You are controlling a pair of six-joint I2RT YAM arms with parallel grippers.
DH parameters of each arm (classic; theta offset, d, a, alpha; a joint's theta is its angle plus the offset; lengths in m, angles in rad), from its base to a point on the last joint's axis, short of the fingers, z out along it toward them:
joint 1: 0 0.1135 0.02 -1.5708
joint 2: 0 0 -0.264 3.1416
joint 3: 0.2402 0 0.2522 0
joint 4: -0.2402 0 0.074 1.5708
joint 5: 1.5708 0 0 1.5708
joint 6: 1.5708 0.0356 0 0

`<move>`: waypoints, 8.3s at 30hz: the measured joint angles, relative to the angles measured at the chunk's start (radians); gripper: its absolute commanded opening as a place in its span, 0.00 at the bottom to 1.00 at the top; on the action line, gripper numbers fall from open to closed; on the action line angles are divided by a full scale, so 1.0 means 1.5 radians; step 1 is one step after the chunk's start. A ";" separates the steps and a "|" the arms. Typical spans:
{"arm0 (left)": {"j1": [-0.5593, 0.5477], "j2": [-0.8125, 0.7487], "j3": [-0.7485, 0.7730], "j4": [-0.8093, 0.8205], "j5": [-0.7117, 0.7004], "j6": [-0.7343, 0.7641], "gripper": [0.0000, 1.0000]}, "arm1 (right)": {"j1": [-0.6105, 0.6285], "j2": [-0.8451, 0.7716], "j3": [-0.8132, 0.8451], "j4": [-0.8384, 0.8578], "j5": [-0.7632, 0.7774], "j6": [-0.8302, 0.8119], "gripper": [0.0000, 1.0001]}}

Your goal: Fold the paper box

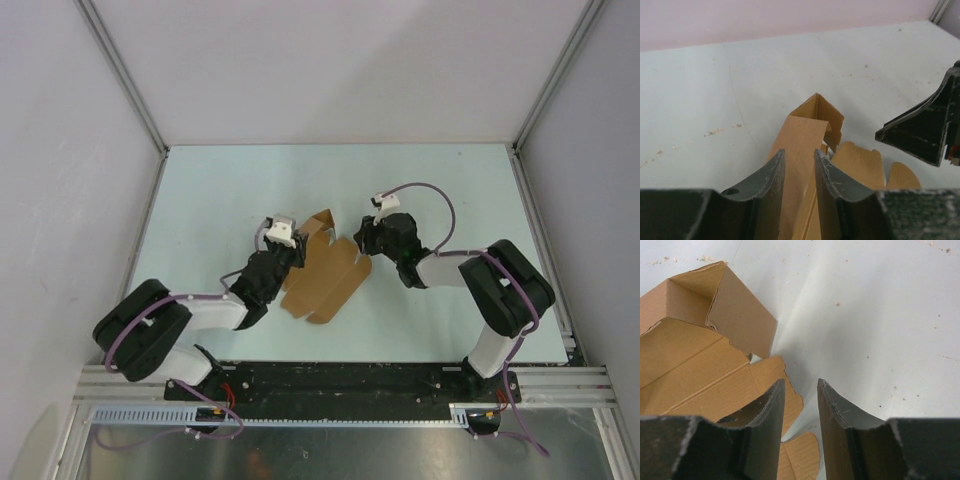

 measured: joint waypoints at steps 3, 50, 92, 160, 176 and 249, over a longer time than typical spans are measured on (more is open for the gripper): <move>0.000 0.031 0.008 -0.007 -0.001 0.000 0.34 | -0.003 0.000 0.000 0.001 -0.012 0.000 0.36; 0.000 -0.048 -0.021 -0.026 0.032 -0.008 0.34 | -0.081 0.065 -0.011 0.055 -0.244 0.010 0.47; -0.103 -0.212 -0.144 -0.031 0.047 -0.057 0.31 | 0.146 -0.030 -0.240 0.244 0.028 0.275 0.33; -0.196 0.397 0.014 0.249 -0.041 -0.031 0.31 | 0.071 -0.323 -0.154 -0.099 0.048 0.052 0.64; -0.196 0.400 -0.022 0.296 -0.014 -0.023 0.27 | 0.036 -0.175 0.051 -0.218 -0.060 0.011 0.66; -0.196 0.412 -0.034 0.329 0.011 -0.010 0.25 | 0.141 -0.132 0.110 -0.370 -0.009 -0.020 0.00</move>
